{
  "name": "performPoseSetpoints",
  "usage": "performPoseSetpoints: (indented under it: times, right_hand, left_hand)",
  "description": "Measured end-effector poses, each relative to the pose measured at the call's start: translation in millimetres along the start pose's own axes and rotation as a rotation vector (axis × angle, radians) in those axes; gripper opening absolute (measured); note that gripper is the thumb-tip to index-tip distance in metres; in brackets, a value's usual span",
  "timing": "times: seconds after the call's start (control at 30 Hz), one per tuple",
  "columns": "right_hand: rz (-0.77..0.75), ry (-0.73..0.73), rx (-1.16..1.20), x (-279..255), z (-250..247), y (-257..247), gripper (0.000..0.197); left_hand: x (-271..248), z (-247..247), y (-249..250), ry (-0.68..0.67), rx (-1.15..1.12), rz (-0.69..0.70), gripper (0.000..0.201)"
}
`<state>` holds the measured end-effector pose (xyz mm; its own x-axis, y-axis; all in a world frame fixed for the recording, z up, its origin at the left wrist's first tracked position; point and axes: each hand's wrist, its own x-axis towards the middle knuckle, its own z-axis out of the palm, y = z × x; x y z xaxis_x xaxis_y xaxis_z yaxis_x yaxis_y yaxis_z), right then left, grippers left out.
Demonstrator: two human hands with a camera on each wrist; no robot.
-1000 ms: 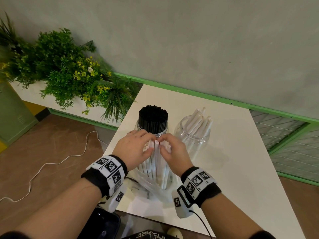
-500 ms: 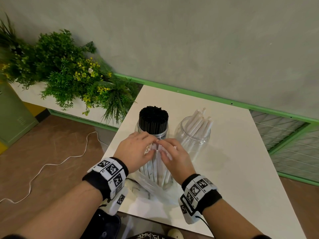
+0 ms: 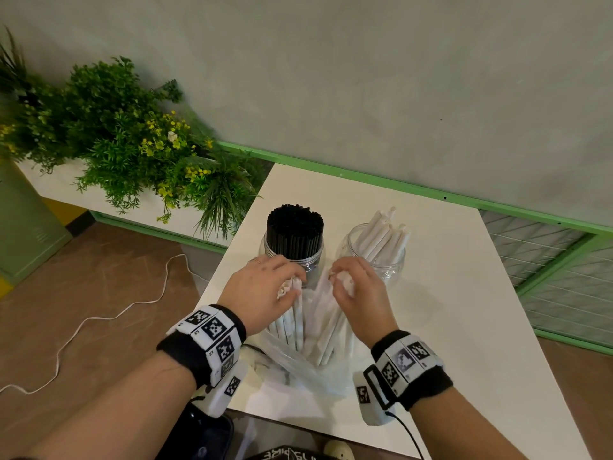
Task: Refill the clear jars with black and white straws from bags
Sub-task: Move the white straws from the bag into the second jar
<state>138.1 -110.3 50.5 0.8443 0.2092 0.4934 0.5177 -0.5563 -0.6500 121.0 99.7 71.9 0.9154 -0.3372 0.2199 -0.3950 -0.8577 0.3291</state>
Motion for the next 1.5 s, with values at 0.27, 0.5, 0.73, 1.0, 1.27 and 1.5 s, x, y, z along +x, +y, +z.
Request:
performPoseSetpoints:
  times: [0.27, 0.5, 0.73, 1.0, 1.27, 1.5]
  right_hand:
    - [0.077, -0.226, 0.043, 11, 20, -1, 0.042]
    - [0.067, -0.283, -0.009, 16, 28, 3, 0.026]
    - [0.022, -0.103, 0.034, 12, 4, -10, 0.025]
    - [0.073, 0.187, 0.191, 1, -15, -29, 0.046]
    - [0.097, 0.339, 0.274, 4, -34, -38, 0.034]
    - [0.145, 0.578, 0.396, 42, -90, -41, 0.030]
  left_hand:
    - [6, 2, 3, -0.001, 0.015, 0.003, 0.017]
    - [4, -1, 3, 0.014, 0.014, 0.009, 0.022]
    - [3, -1, -3, 0.022, 0.014, 0.003, 0.022]
    - [7, -1, -2, -0.029, 0.036, -0.010, 0.023]
    - [7, 2, -2, -0.030, 0.028, 0.005, 0.039]
    - [9, 0, 0, -0.028, 0.020, 0.009, 0.041]
